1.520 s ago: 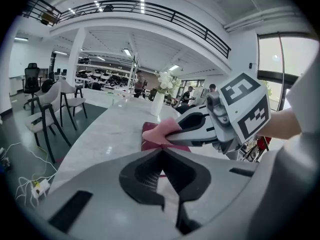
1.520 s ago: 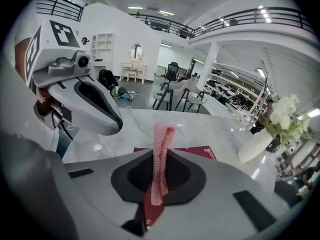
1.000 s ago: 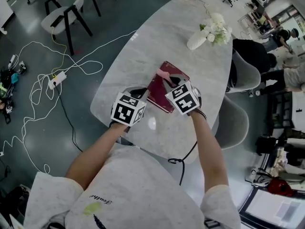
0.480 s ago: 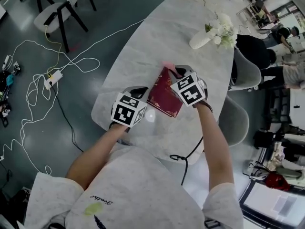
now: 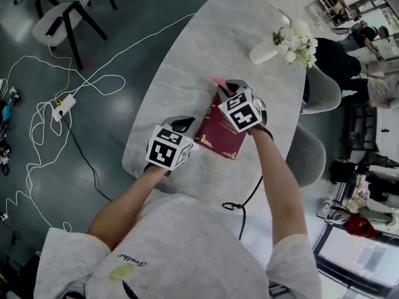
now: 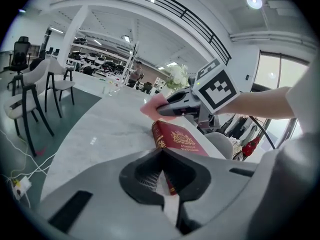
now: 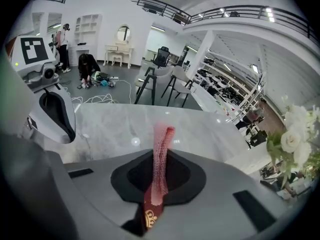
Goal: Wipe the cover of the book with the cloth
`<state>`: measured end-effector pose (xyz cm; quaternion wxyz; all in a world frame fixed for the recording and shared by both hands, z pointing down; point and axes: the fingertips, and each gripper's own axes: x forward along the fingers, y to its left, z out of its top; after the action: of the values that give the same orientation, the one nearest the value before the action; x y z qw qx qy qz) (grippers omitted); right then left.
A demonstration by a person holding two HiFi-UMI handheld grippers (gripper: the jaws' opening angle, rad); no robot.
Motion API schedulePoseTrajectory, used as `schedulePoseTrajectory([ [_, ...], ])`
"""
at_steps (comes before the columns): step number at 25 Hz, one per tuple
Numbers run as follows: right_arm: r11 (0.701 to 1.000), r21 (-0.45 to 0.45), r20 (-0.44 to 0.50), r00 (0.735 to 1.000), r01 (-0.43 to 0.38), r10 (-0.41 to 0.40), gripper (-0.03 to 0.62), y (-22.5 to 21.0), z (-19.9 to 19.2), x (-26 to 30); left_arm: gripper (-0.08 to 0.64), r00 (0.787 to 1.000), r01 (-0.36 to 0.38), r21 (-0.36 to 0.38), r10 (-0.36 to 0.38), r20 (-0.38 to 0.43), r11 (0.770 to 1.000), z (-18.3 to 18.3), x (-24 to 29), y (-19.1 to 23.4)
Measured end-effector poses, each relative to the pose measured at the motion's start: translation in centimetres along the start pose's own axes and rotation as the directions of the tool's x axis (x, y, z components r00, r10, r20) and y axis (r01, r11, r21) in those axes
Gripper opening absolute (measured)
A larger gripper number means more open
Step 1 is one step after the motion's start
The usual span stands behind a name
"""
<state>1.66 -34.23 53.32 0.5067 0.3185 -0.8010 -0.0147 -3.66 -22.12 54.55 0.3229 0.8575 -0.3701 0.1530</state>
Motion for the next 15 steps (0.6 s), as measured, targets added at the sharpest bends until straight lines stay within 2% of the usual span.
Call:
schedulePoseTrajectory([
  [6,0.999,-0.033,-0.065,0.998,0.0,-0.002,0.018,-0.6,-0.4,2.5,0.006,0.999,0.045,-0.022,-0.046,-0.027,0.999,-0.3,1.1,0.8],
  [15,0.999,0.006,-0.111,0.993,-0.042,0.043,0.018,0.1,-1.2,4.6,0.006,0.996,0.057,-0.034,-0.059,-0.061,0.998,-0.7,2.1,2.1],
])
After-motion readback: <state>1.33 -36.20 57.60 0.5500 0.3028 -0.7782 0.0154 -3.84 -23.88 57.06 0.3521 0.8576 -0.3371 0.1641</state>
